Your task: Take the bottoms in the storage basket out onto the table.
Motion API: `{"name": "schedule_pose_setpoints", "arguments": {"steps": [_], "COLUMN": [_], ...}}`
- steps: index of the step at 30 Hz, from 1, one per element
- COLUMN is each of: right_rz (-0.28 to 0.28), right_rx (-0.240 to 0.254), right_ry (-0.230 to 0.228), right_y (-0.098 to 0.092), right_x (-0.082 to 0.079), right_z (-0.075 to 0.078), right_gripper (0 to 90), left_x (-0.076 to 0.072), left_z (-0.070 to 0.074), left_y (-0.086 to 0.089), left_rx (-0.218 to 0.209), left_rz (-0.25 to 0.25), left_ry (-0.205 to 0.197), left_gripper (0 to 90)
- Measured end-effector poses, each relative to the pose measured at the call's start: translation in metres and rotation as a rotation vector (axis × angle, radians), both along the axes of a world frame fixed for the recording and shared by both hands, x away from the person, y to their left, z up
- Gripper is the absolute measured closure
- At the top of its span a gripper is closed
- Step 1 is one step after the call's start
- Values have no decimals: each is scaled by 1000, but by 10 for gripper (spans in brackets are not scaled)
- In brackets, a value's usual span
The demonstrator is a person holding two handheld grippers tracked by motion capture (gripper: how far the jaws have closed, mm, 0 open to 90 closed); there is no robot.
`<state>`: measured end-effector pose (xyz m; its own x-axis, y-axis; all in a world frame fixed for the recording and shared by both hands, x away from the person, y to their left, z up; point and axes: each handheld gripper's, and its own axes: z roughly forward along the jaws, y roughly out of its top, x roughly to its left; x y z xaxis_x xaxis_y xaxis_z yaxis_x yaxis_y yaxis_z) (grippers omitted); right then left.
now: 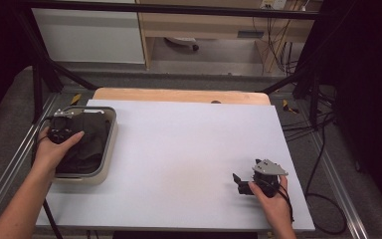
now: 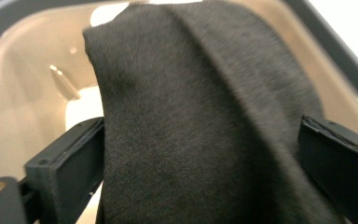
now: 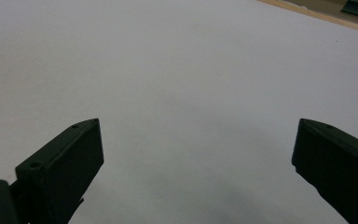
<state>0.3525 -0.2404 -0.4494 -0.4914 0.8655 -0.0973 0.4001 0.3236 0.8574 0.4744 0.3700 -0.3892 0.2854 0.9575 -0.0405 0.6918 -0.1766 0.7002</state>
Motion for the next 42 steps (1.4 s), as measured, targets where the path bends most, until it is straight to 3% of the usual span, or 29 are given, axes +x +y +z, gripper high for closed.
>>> {"name": "schedule_pose_setpoints", "arguments": {"steps": [4, 8, 14, 16, 17, 19, 23, 24, 28, 32, 34, 35, 39, 42], "right_rz": [12, 16, 24, 26, 28, 28, 28, 28, 29, 25, 25, 25, 24, 22], "right_rx": [-9, -10, -12, -12, -10, -10, -11, -11, -13, -6, -4, -4, -6, -4], "right_ry": [2, 7, 11, 8, 9, 9, 11, 11, 8, 10, 11, 11, 8, 5], "right_y": [2, 3, 4, 5, 5, 5, 5, 5, 4, 4, 4, 4, 4, 4], "right_x": [0, 2, 1, 1, 1, 1, 2, 2, 1, 1, 1, 1, 1, 1], "right_z": [0, -1, -2, -2, -2, -2, -2, -2, -1, -1, -1, -1, -1, -1], "right_gripper": [26, 26, 26, 26, 25, 26, 25, 25, 26, 25, 25, 25, 26, 26], "left_x": [4, 7, 12, 12, 12, 11, 10, 9, 5, -1, -5, -5, -11, -14], "left_z": [-10, -15, -25, -24, -23, -22, -18, -16, -10, -2, 6, 6, 20, 26], "left_y": [-5, -10, -6, -4, -4, -4, -4, -3, -2, -1, 2, 2, 8, 10], "left_rx": [5, 11, -48, -60, -61, -60, -61, -64, -66, -64, -96, -96, -149, -154], "left_rz": [-9, -2, -36, -32, -28, -20, -20, -20, -25, -44, -48, -48, -60, -66], "left_ry": [51, 73, 127, 133, 139, 138, 143, 142, 123, 76, 30, 30, -34, -54], "left_gripper": [4, 0, 15, 71, 146, 169, 353, 353, 440, 475, 483, 484, 492, 495]}}
